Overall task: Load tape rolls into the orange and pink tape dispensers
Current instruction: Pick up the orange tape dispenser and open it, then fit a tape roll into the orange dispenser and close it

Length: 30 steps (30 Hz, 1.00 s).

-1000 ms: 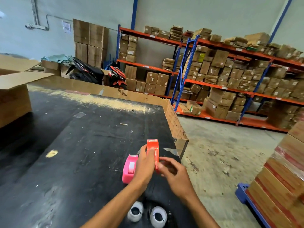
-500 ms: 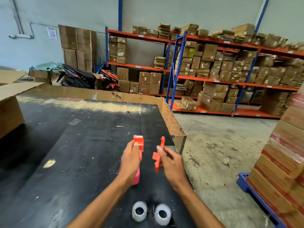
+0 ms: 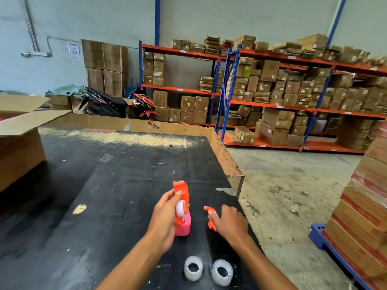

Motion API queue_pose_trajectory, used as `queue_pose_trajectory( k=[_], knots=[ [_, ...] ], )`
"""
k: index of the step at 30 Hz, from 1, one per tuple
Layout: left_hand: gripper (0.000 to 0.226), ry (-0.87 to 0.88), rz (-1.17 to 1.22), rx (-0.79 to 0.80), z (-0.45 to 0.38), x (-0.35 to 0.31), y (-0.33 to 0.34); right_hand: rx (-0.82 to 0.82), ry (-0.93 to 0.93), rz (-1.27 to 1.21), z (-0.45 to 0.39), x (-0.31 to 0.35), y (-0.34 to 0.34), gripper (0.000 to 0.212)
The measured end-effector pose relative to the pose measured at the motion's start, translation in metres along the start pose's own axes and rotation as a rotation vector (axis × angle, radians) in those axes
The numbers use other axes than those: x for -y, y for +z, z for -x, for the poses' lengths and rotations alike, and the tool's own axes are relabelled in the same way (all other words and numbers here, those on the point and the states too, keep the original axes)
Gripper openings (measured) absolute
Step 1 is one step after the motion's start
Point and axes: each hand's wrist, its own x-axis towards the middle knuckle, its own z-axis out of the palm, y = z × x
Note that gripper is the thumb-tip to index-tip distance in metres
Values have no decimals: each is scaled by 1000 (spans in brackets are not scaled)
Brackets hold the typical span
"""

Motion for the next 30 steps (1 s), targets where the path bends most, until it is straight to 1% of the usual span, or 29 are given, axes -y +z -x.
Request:
queue_pose_trajectory(
  k=[1,2,3,4,5,6,7,9,10,12,14,15,16,17,19,20,21,23,25,27,29,30],
  knots=[
    [23,-3,-19,3,3,0,-1,-50,-30,-51,4,-1,-7,48],
    [25,-3,-43,9,5,1,-2,-58,-79,-197,8,-3,-14,46],
    [27,0,-65,14,6,1,-3,2,-128,-414,14,-3,-23,46],
    [29,6,-79,23,7,2,-3,110,-174,-647,22,0,-31,41],
    [31,9,-92,35,8,4,-3,234,-213,-821,32,2,-40,30],
    [33,10,-101,52,9,5,-2,327,-259,-904,42,4,-47,17],
    [35,4,-106,75,12,7,1,365,-303,-915,49,6,-51,13],
    [39,-31,-90,133,18,12,8,334,-353,-933,59,6,-52,22],
    [40,-48,-87,161,20,16,12,297,-340,-972,63,2,-52,23],
    [41,-51,-95,181,24,18,13,239,-322,-1030,65,-5,-54,18],
    [41,-58,-110,190,25,19,13,193,-265,-1055,65,-18,-57,15],
    [41,-61,-119,190,26,19,13,175,-224,-1040,64,-27,-58,17],
    [40,-63,-126,187,26,19,13,165,-176,-969,64,-35,-57,22],
    [39,-63,-135,185,26,19,13,150,-146,-820,62,-44,-54,25],
    [35,-71,-158,197,27,20,11,164,-128,-415,63,-63,-43,24],
    [31,-79,-164,204,28,22,10,211,-125,-271,65,-69,-38,25],
    [26,-86,-169,211,29,23,8,257,-129,-195,68,-71,-33,26],
    [16,-92,-176,219,33,25,5,271,-134,-136,73,-72,-28,30],
    [13,-86,-193,211,35,26,3,209,-147,-106,76,-68,-33,35],
    [12,-79,-211,194,36,25,0,151,-219,-159,80,-61,-39,40],
    [11,-70,-229,194,37,24,-2,229,-311,-166,87,-50,-44,46],
    [12,-68,-234,194,37,24,-3,296,-343,-102,91,-44,-44,51]
  ],
)
